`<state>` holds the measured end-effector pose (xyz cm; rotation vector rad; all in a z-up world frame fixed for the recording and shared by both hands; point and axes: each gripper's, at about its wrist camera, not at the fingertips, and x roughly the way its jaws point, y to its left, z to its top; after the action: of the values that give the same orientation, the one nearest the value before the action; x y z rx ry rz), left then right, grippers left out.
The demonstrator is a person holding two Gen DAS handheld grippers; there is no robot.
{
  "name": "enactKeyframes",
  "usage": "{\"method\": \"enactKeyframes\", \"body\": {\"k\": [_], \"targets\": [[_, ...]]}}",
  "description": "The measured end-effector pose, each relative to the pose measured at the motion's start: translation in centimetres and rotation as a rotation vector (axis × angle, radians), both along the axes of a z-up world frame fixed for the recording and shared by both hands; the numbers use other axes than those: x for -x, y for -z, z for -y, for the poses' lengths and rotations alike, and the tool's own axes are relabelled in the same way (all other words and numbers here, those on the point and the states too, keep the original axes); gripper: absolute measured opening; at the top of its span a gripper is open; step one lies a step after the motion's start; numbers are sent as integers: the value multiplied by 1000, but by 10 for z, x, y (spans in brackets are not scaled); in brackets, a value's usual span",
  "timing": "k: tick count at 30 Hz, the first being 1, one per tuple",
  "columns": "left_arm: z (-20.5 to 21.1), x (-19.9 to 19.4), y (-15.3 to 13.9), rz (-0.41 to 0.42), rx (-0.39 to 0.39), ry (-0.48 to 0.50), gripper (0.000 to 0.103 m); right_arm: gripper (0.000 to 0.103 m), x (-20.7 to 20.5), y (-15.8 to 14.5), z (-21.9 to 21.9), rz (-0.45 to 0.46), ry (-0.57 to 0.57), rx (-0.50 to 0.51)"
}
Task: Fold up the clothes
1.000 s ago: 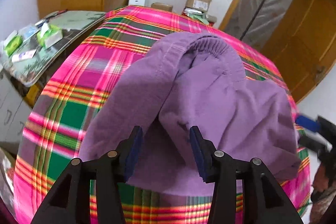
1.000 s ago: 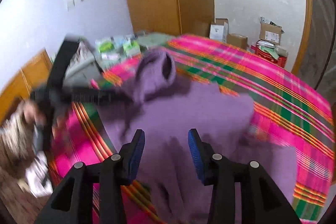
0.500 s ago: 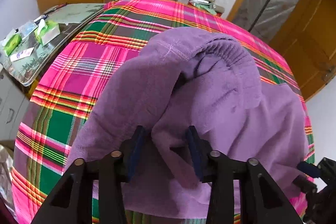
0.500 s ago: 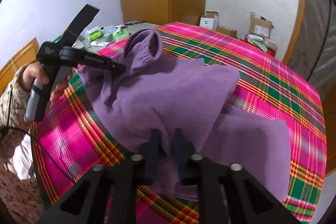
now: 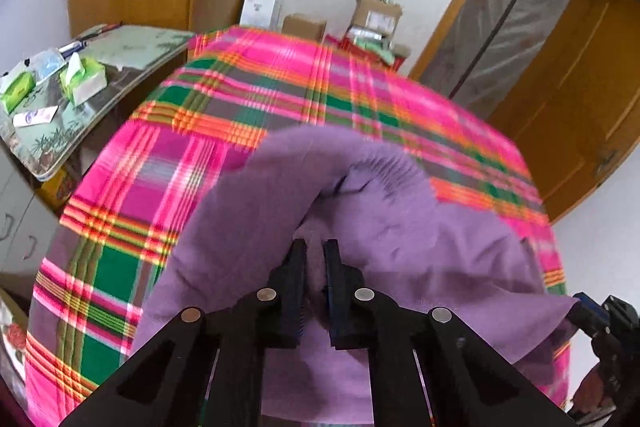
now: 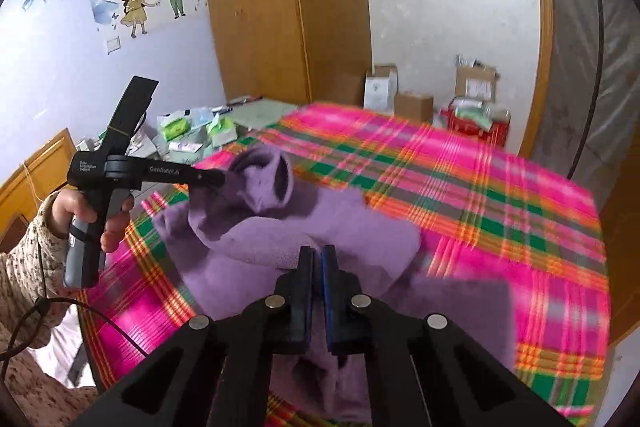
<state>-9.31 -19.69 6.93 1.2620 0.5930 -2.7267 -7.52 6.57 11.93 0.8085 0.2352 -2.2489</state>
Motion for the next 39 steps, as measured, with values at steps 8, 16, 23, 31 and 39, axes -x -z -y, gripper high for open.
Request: {"method": "enactKeyframes", "body": {"k": [8, 16, 23, 31, 39], "targets": [[-1, 16, -21, -51, -3, -14, 9, 4, 23, -28, 0, -118, 64, -12], [-6, 30, -47, -108, 24, -8, 9, 4, 38, -52, 0, -184, 79, -20], [-6, 54, -48, -103, 28, -22, 9, 4, 79, -43, 1, -148, 163, -65], [-9, 87, -43, -84, 90, -10, 9, 4, 127, -20, 5, -117, 246, -106], [-4, 121, -25, -20, 131, -12, 10, 4, 172, 3, 20, -68, 279, -171]]}}
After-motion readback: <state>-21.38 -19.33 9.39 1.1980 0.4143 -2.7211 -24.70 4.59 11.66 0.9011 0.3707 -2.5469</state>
